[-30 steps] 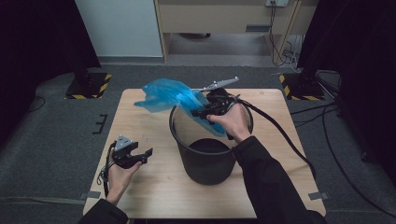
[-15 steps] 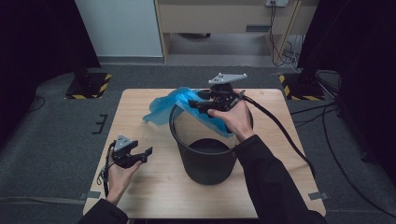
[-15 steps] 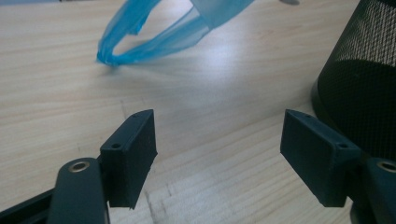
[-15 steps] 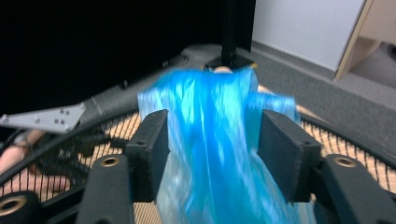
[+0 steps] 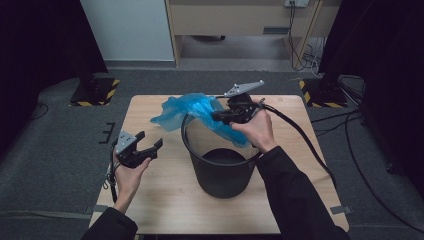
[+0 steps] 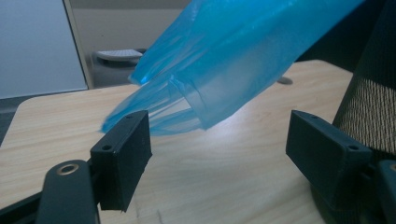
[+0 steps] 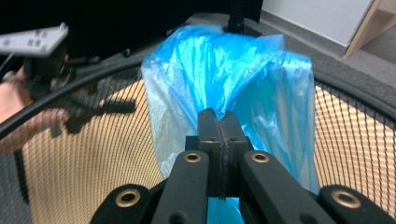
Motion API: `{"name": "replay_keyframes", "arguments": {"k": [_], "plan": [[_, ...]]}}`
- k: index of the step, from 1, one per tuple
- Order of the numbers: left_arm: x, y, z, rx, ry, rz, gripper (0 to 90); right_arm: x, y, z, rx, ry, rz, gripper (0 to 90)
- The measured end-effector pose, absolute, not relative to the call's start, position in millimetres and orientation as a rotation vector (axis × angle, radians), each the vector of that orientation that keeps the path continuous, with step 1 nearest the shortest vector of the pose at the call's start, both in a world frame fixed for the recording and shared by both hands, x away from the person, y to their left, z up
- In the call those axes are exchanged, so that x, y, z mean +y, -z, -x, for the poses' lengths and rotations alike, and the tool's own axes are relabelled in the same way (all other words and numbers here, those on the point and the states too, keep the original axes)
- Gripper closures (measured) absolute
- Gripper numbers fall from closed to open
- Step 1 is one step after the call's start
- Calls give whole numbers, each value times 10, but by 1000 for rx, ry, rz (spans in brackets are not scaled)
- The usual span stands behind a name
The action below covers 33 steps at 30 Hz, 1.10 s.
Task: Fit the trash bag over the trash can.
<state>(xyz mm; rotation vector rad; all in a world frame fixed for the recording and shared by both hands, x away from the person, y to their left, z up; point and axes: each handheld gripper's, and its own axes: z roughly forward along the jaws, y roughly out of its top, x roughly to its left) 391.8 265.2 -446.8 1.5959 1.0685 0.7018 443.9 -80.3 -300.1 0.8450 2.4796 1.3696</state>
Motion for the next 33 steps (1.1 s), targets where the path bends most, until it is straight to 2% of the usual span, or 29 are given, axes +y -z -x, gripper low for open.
{"name": "replay_keyframes", "arguments": {"k": [3,12,17,19,20,21,28,33], "plan": [[2616,4467,-3960,1075,-688,-1553,223,-831,3008,-4399,2507,-1343,-840,900],[2517,4410,-4050,1038,-724,-1562,232,-802,3185,-4503,2572,-1226,-932,880],[2438,4378,-4142,996,-754,-1580,228,-785,3210,-4516,2550,-1227,-905,670],[2401,4382,-4173,984,-753,-1592,232,-794,3167,-4485,2494,-1324,-897,536],[2380,4389,-4191,982,-755,-1597,232,-794,3167,-4485,2494,-1324,-897,536],[2360,4399,-4208,983,-760,-1605,241,-799,3152,-4483,2476,-1351,-884,487],[2184,4473,-4289,920,-732,-1653,259,-763,3017,-4541,2326,-1492,-851,386],[2083,4528,-4319,905,-744,-1701,269,-628,3017,-4568,2352,-1497,-817,387]]}}
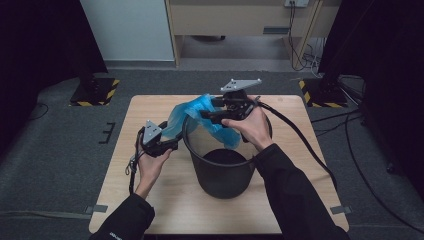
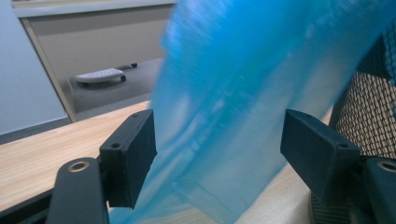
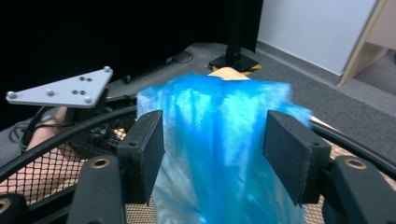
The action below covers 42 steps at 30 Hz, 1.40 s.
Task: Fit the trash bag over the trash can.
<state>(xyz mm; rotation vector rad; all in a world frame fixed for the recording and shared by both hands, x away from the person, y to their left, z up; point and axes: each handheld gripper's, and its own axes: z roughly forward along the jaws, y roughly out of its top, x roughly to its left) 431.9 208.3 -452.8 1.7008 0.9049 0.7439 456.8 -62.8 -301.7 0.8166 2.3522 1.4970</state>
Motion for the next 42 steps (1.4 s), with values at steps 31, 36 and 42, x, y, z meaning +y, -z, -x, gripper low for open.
{"name": "replay_keyframes", "arguments": {"k": [31,36,42], "plan": [[2223,4267,-3984,870,-764,-1558,508,-867,3011,-4362,2446,-1384,-820,900],[2266,4347,-4062,928,-784,-1576,388,-756,3174,-4424,2556,-1184,-874,900],[2190,4408,-4140,929,-819,-1622,270,-756,3167,-4430,2533,-1201,-864,849]]}}
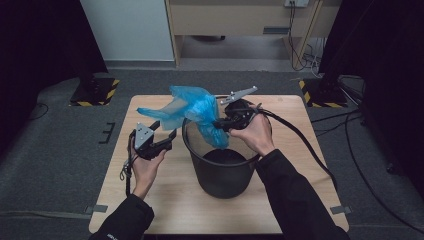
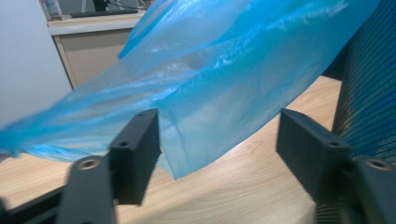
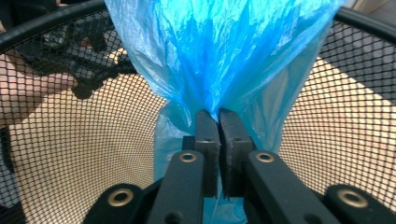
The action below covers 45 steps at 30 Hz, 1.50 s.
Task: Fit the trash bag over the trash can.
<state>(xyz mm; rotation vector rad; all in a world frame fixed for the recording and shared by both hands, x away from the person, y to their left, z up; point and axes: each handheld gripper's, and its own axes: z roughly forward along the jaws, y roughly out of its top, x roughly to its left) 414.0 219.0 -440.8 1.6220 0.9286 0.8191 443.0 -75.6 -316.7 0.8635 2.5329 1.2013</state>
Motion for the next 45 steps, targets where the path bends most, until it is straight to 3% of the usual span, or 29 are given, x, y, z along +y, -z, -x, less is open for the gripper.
{"name": "replay_keyframes", "arguments": {"k": [2,5,9,10,11,12,13,24,27,30,34,45], "plan": [[2161,4423,-4171,926,-834,-1636,257,-757,3182,-4434,2529,-1232,-853,766],[2110,4444,-4258,925,-850,-1651,261,-760,3173,-4434,2519,-1252,-853,736],[2049,4440,-4353,882,-755,-1641,667,-756,3175,-4429,2511,-1280,-833,689],[2032,4429,-4358,876,-736,-1639,667,-756,3175,-4429,2511,-1280,-833,689],[2018,4413,-4354,870,-730,-1646,731,-758,3174,-4425,2510,-1279,-832,670],[2007,4396,-4349,860,-717,-1646,856,-764,3163,-4420,2505,-1297,-831,626],[1999,4378,-4338,861,-704,-1648,900,-767,3153,-4418,2496,-1313,-832,591],[2133,4068,-4155,802,-757,-1536,900,-742,2840,-4419,2311,-1528,-807,354],[2207,3964,-4087,790,-767,-1482,900,-624,2780,-4495,2258,-1520,-819,324],[2228,3939,-4049,784,-761,-1468,900,-568,2813,-4542,2277,-1491,-836,400],[2255,3850,-3941,767,-730,-1424,900,-563,2930,-4510,2357,-1429,-799,861],[2181,3666,-3690,698,-670,-1357,900,-887,2864,-4277,2374,-1460,-808,897]]}}
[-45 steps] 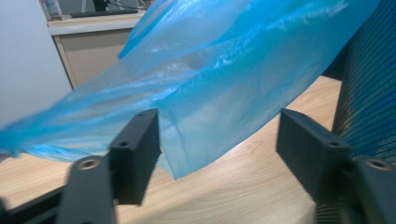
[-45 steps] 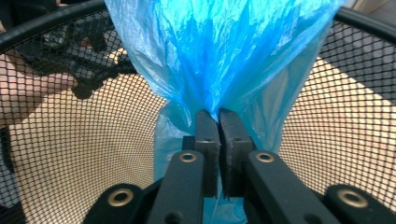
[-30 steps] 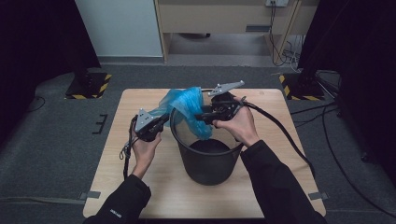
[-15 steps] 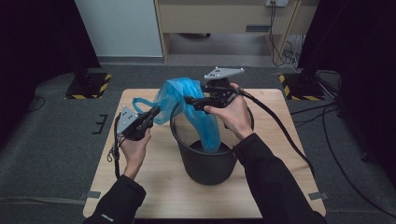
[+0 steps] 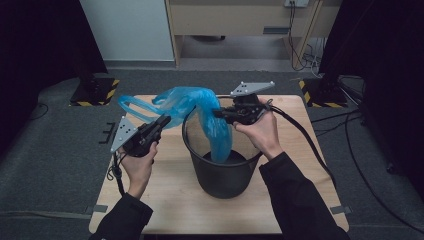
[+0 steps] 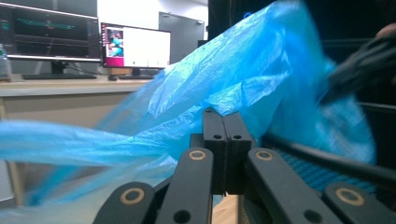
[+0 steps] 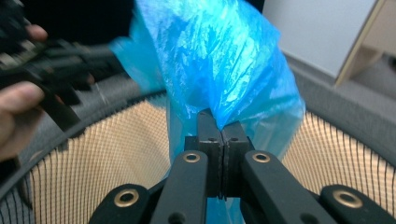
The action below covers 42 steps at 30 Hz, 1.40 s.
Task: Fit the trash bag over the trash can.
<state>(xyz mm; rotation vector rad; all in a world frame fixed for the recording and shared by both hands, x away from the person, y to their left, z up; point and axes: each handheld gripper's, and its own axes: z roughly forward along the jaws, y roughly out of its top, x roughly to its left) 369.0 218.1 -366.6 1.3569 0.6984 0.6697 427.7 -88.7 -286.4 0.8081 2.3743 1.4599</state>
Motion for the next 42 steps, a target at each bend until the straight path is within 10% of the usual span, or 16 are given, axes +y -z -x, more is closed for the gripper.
{"name": "replay_keyframes", "arguments": {"k": [4,7,13,27,32,37,42], "plan": [[2154,3677,-3616,689,-662,-1363,900,-834,3066,-4346,2457,-1361,-875,869],[2157,3665,-3593,682,-671,-1358,900,-798,3142,-4376,2447,-1335,-871,584],[2129,3680,-3581,676,-675,-1369,900,-958,2961,-4310,2308,-1529,-833,391],[2054,3705,-3566,645,-668,-1394,900,-897,2693,-4392,2074,-1775,-734,303],[2042,3688,-3547,627,-658,-1396,900,-655,2743,-4485,2160,-1727,-713,345],[2087,3672,-3526,647,-648,-1383,872,-545,2946,-4501,2313,-1561,-723,807],[2240,3581,-3514,714,-651,-1290,697,-725,2934,-4419,2302,-1568,-709,875]]}}
